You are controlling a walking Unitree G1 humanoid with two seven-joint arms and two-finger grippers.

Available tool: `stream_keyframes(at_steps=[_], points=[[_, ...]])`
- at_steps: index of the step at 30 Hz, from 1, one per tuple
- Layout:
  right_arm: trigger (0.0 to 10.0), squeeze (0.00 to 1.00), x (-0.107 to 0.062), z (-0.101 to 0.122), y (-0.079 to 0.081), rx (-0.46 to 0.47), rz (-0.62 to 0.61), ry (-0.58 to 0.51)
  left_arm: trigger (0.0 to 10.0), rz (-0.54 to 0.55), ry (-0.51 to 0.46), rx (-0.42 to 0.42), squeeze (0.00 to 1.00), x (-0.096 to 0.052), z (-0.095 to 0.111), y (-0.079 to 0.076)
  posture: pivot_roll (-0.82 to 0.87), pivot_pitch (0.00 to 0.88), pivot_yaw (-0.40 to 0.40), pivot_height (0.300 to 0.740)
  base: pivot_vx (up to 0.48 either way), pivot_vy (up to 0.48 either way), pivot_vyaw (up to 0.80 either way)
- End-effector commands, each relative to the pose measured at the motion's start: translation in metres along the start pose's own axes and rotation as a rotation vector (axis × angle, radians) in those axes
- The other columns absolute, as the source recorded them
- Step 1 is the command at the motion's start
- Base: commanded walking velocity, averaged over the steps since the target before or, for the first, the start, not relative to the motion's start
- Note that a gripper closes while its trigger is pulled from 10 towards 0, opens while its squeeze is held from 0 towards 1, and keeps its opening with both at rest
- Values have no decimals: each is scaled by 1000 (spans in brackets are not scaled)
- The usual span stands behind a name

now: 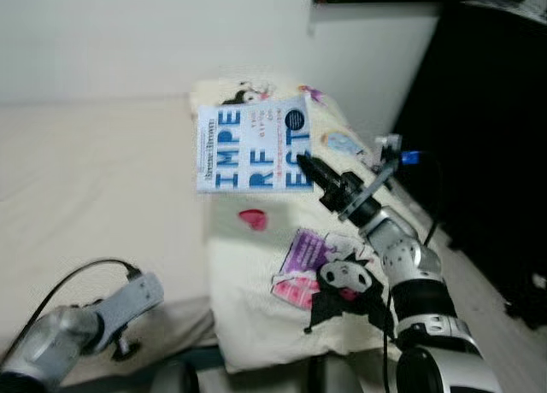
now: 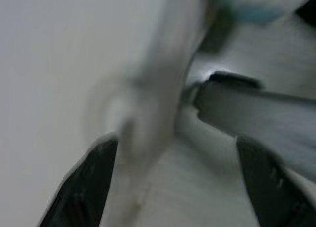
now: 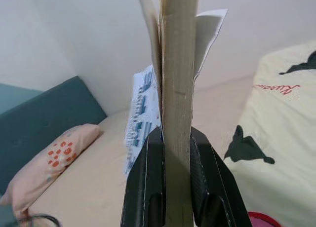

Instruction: Clean up the room

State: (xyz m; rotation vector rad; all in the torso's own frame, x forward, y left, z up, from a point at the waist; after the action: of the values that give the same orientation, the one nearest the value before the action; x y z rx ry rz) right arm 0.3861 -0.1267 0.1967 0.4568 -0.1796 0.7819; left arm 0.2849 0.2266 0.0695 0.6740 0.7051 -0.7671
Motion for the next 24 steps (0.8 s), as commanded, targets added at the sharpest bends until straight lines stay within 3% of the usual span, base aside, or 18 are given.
stream_keyframes(at_steps=[1, 4, 5, 6, 7, 8, 9, 11, 13, 14, 15, 16, 17, 18, 20, 24], points=[[0, 0, 6, 10, 8, -10, 40, -40, 10000, -26, -83, 9, 0, -2, 18, -1, 96, 29, -63, 615, 0, 0, 0], [0, 0, 6, 10, 8, -10, 40, -40, 10000, -26, -83, 9, 0, -2, 18, -1, 96, 29, -63, 615, 0, 0, 0], [0, 0, 6, 11, 8, -10, 38, -44, 10000, 87, -136, -16, 0, 2, 29, 18, 95, 24, -61, 620, 0, 0, 0], [0, 0, 6, 11, 8, -10, 38, -44, 10000, 87, -136, -16, 0, 2, 29, 18, 95, 24, -61, 620, 0, 0, 0], [0, 0, 6, 10, 9, -9, 35, -45, 10000, 270, -263, -123, 0, 7, 48, 44, 92, 20, -60, 625, 0, 0, 0], [0, 0, 6, 10, 9, -9, 35, -45, 10000, 270, -263, -123, 0, 7, 48, 44, 92, 20, -60, 625, 0, 0, 0], [0, 0, 6, 9, 11, -8, 34, -47, 10000, 401, -406, -286, 0, 9, 65, 62, 92, 20, -60, 630, 0, 0, 0], [0, 0, 6, 9, 11, -8, 34, -47, 10000, 401, -406, -286, 0, 9, 65, 62, 92, 20, -60, 630, 0, 0, 0], [0, 0, 6, 8, 12, -6, 32, -45, 10000, 567, -653, -702, 0, 4, 76, 84, 90, 13, -63, 640, 0, 0, 0], [0, 0, 6, 8, 12, -6, 32, -45, 10000, 567, -653, -702, 0, 4, 76, 84, 90, 13, -63, 640, 0, 0, 0], [0, 0, 6, 9, 13, -7, 32, -45, 10000, 635, -739, -916, 0, -1, 69, 92, 86, 12, -63, 645, 0, 0, 0], [0, 0, 6, 9, 13, -7, 32, -45, 10000, 635, -739, -916, 0, -1, 69, 92, 86, 12, -63, 645, 0, 0, 0], [0, 0, 6, 10, 13, -8, 30, -45, 10000, 682, -778, -1062, 0, -4, 57, 93, 85, 13, -64, 650, 0, 0, 0], [0, 0, 6, 10, 13, -8, 30, -45, 10000, 682, -778, -1062, 0, -4, 57, 93, 85, 13, -64, 650, 0, 0, 0], [0, 0, 6, 11, 12, -9, 21, -48, 10000, 730, -792, -1226, 0, -1, 38, 85, 86, 11, -68, 660, 0, 0, 0], [0, 0, 5, 12, 12, -9, 15, -50, 10000, 743, -772, -1252, 0, 5, 31, 77, 86, 11, -68, 670, 0, 0, 0]])
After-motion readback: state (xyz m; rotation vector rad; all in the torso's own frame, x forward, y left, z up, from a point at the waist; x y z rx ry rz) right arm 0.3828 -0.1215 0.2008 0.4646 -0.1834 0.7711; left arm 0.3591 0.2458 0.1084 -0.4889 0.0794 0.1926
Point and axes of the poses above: a point about 5 cm out from each wrist's last joint towards the gripper, its own x axis pointing out of the wrist towards the gripper, its own z axis along the axis of the wrist's last joint, y = z × x, the point moved 3 cm from there along x, pointing out of the wrist towards the gripper, and after that the axes turned 6 degrees about -x, right-handed, at the moved point
